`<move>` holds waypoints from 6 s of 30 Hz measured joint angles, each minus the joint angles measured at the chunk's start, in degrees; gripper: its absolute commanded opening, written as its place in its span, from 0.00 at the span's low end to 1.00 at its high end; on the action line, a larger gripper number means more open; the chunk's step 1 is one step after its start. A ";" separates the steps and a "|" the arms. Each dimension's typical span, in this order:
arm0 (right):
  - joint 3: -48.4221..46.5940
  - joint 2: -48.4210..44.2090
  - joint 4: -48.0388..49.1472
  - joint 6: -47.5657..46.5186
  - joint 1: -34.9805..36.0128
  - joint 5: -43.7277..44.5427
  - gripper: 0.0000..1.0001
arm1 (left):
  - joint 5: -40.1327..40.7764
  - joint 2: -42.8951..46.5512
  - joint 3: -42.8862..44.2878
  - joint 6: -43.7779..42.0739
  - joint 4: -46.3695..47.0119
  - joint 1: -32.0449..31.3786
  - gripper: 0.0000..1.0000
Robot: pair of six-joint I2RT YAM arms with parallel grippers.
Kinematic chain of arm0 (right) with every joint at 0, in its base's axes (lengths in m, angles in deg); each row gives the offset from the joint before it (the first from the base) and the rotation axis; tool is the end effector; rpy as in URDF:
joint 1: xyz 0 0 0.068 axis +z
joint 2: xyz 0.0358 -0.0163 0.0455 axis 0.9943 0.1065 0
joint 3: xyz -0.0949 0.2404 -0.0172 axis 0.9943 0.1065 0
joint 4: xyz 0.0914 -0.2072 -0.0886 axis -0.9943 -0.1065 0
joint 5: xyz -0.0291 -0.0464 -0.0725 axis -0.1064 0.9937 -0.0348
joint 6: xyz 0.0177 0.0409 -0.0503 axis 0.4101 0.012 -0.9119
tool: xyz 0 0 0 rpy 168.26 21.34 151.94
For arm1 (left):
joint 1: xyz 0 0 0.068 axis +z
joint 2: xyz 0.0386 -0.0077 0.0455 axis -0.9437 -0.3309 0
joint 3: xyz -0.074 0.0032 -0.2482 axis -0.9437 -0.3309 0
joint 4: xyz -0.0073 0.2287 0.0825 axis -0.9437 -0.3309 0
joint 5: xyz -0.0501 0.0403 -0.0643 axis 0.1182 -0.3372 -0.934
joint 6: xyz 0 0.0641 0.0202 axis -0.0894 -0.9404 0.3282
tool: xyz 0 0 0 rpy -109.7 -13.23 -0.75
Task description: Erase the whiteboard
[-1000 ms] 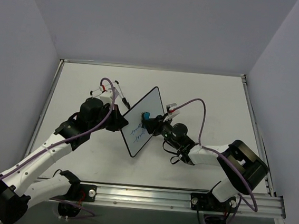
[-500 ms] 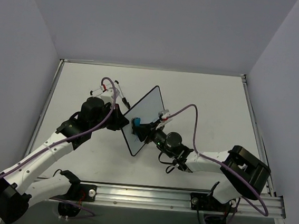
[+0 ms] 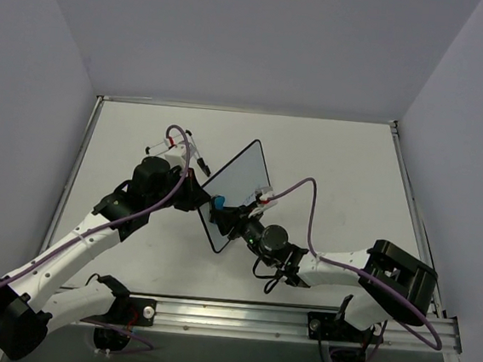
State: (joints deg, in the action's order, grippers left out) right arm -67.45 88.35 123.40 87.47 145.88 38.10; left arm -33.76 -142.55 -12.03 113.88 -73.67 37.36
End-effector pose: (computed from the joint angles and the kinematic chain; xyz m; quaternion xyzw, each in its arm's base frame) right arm 0.1464 0.2479 0.2338 -0.0759 0.6106 0.5120 0.5994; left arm 0.1919 -0.1379 0.2883 0.0773 0.8483 -0.3357 0.4021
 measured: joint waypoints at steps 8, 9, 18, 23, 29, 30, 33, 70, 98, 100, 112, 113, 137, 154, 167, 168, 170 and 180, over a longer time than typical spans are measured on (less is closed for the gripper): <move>1.38 -0.24 -0.87 2.58 -7.02 -2.47 0.00 | -0.79 -0.24 0.00 0.35 0.28 -0.09 0.02; 1.88 -0.24 -0.94 2.89 -8.17 -2.56 0.00 | -0.98 -0.24 0.00 0.46 0.28 -0.13 0.02; 3.23 -0.09 -0.85 3.37 -10.75 -4.52 0.00 | -1.60 -0.26 0.00 0.72 0.17 -0.35 0.02; 2.19 -0.24 -1.36 2.43 -7.13 -3.72 0.00 | -1.11 -0.31 0.00 0.50 0.13 -0.22 0.02; 1.86 -1.53 -1.46 2.56 -0.52 -3.10 0.00 | -0.85 -0.33 0.00 0.20 0.20 -0.22 0.02; 1.95 -1.55 -1.44 2.73 -0.17 -3.10 0.00 | -0.85 -0.35 0.00 0.17 0.22 -0.22 0.02; 2.73 -1.55 -0.61 3.34 0.02 -3.06 0.00 | -0.92 -0.52 0.00 0.22 0.31 -0.22 0.02; 5.70 8.20 2.14 9.73 -8.85 -6.36 0.00 | 2.40 -1.01 -1.44 -0.66 3.80 -0.22 0.02; 1.68 2.36 1.55 14.91 -10.10 3.98 0.00 | -1.38 -1.95 -2.10 3.45 4.94 -0.24 0.02; 1.97 3.48 2.29 15.72 -12.00 3.15 0.00 | -1.38 -1.92 -2.10 3.54 4.92 -0.24 0.02; 6.84 3.37 1.01 19.37 -15.93 -1.44 0.00 | -2.08 -1.99 -2.10 3.50 4.85 -0.28 0.02; 6.84 2.73 0.11 19.10 -15.89 -1.75 0.00 | -2.23 -2.08 -2.10 3.50 4.90 -0.28 0.02; 15.63 -2.19 -0.68 17.70 -16.98 -4.24 0.00 | -5.25 -3.23 -2.05 4.31 5.75 -0.87 0.02; 6.51 -4.55 -5.42 13.53 -19.65 -6.71 0.00 | -5.70 -3.32 -2.05 4.72 5.75 -0.87 0.02; 10.16 0.50 -4.74 18.34 -34.21 -12.46 0.00 | -7.02 -3.32 -2.05 4.85 5.64 -1.11 0.02; 10.16 0.50 -4.98 18.38 -34.82 -12.76 0.00 | -7.17 -3.32 -2.05 4.85 5.62 -1.16 0.02; 10.14 0.52 -5.31 18.36 -35.95 -13.97 0.00 | -7.41 -3.37 -2.05 4.85 5.62 -1.16 0.02; 8.37 3.43 -3.41 18.12 -37.22 -20.24 0.00 | -6.71 -3.34 -2.05 4.87 5.60 -1.09 0.02</move>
State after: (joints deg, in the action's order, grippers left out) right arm -59.08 91.78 119.99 105.58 108.66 17.86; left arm -40.47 -145.89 -14.08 118.76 -68.08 36.26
